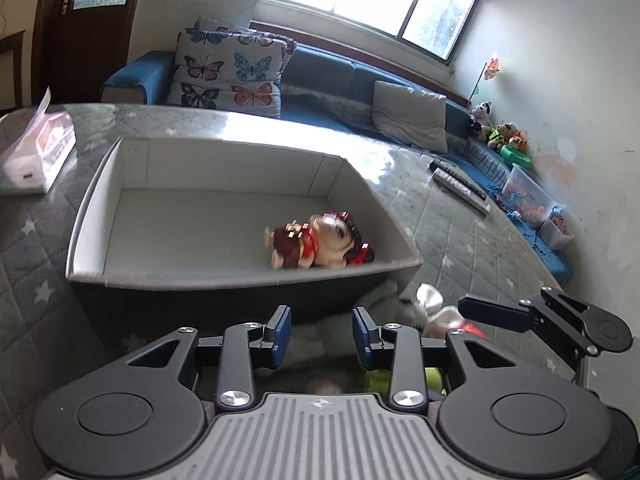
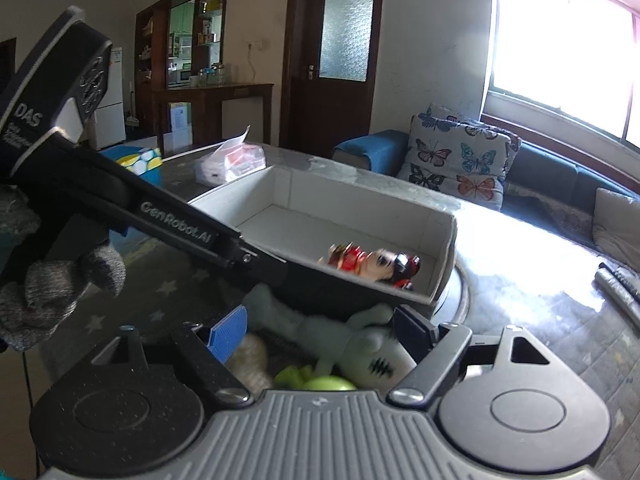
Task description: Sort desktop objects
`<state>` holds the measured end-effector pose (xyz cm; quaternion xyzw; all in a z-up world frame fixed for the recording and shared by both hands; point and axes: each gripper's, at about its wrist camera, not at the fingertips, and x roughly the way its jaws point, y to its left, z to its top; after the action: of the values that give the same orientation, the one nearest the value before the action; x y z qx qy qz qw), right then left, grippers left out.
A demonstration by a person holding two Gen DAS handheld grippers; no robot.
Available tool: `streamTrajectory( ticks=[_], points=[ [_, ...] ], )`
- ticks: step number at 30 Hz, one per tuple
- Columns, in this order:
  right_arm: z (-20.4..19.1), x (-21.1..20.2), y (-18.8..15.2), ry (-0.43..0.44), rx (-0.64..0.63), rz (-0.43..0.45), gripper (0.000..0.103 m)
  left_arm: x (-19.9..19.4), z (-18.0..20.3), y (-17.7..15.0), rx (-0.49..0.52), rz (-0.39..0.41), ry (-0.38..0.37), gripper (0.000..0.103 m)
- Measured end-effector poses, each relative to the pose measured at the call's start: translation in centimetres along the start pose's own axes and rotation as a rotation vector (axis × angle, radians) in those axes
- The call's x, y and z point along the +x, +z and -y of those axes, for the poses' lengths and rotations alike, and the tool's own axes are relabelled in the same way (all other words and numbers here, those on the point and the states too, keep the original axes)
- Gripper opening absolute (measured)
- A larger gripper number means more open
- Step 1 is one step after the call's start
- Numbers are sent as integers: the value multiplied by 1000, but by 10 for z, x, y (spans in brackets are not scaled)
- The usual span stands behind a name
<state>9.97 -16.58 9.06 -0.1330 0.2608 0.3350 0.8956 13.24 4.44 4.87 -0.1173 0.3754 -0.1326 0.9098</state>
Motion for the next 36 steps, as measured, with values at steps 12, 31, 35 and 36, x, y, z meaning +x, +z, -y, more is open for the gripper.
streamTrajectory(
  ticks=[12,31,35,36],
  points=[
    [-28,-8,-31,59,-17,-45,82,2,-13,-30,-60,-53,9,37],
    [-37,36,-46,112,19,-141,76,11,-16,-34,-103,-74,-27,37],
    [-34,43,-46,118,42,-147,72,13,-18,-33,-114,-75,-27,37],
    [-34,44,-47,117,45,-148,72,13,-19,-33,-120,-75,-29,37]
  ],
)
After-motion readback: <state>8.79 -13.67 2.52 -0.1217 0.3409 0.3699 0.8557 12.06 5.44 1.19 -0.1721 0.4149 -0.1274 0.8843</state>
